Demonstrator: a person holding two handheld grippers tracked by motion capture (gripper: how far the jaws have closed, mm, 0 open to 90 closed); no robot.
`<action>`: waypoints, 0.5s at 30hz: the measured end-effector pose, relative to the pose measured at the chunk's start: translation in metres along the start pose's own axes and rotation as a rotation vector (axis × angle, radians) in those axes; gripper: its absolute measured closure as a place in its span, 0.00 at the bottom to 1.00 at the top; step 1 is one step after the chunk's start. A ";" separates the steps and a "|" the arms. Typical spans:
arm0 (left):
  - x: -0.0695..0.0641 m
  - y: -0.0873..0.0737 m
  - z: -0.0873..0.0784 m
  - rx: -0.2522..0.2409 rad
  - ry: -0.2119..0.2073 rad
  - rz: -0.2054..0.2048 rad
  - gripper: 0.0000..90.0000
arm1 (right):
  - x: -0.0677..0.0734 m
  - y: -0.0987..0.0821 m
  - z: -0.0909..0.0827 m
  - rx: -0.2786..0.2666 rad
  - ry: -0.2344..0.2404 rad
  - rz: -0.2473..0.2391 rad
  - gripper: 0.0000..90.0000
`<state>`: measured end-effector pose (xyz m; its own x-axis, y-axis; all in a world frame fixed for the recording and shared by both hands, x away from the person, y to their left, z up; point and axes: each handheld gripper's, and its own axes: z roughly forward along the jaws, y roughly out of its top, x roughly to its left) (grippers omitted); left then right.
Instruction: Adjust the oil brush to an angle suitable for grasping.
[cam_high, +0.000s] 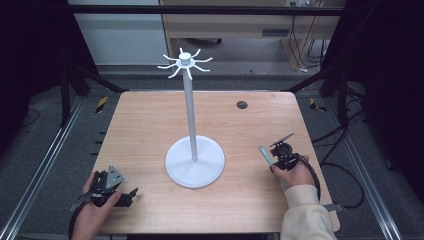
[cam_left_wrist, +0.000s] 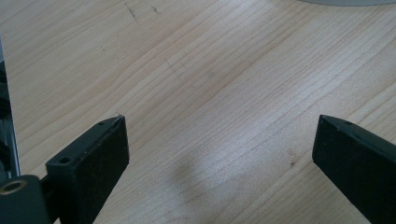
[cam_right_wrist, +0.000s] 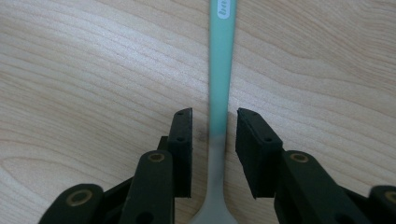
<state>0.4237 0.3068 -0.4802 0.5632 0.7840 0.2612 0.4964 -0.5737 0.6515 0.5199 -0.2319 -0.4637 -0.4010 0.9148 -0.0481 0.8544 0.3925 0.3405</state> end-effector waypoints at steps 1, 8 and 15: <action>0.000 0.000 0.000 -0.002 0.001 0.000 0.04 | 0.000 0.000 0.000 0.001 0.001 0.001 0.76; 0.000 0.000 0.000 0.000 0.001 0.002 0.04 | -0.004 -0.001 0.003 0.025 0.007 0.013 0.81; -0.001 0.000 0.000 0.000 0.002 0.002 0.04 | -0.005 -0.001 0.005 0.037 0.015 0.010 0.84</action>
<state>0.4238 0.3062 -0.4805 0.5632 0.7830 0.2639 0.4954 -0.5756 0.6506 0.5223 -0.2365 -0.4686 -0.3967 0.9174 -0.0305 0.8701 0.3864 0.3059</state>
